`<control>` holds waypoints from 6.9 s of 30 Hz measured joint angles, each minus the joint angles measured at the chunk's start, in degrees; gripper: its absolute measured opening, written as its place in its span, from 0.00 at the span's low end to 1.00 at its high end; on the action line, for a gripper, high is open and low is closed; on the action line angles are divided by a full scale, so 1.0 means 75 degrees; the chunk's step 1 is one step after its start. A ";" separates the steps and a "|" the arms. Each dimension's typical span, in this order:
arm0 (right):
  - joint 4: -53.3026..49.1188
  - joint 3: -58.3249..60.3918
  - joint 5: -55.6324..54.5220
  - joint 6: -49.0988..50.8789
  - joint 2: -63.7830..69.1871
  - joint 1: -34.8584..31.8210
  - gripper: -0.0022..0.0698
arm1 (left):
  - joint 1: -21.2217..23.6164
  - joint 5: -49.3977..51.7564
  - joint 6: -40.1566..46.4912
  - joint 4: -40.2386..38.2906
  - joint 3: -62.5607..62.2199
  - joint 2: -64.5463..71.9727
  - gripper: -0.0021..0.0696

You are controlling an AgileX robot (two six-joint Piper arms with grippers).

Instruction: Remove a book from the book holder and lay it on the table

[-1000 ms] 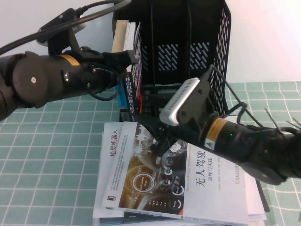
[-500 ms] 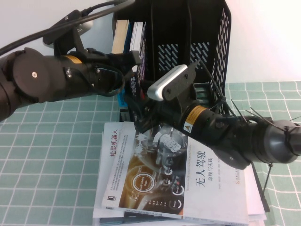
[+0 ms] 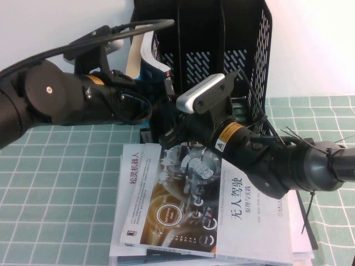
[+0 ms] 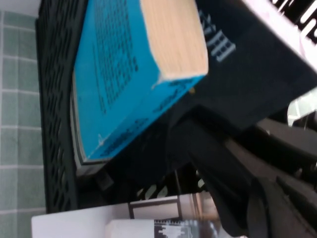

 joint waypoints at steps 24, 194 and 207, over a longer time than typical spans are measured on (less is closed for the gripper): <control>0.0868 0.0045 -0.1068 -0.2279 -0.1016 0.0057 0.22 | 0.0000 0.0521 0.0889 0.0352 0.0000 -0.2959 0.03; 0.0720 0.7650 1.0371 -0.2794 -1.3462 0.1149 0.03 | 0.2915 0.0110 -0.0800 0.4132 0.8932 -1.1564 0.03; 0.0720 0.7650 1.0371 -0.2794 -1.3462 0.1149 0.03 | 0.2758 0.0007 -0.0396 0.4088 0.8949 -1.1564 0.03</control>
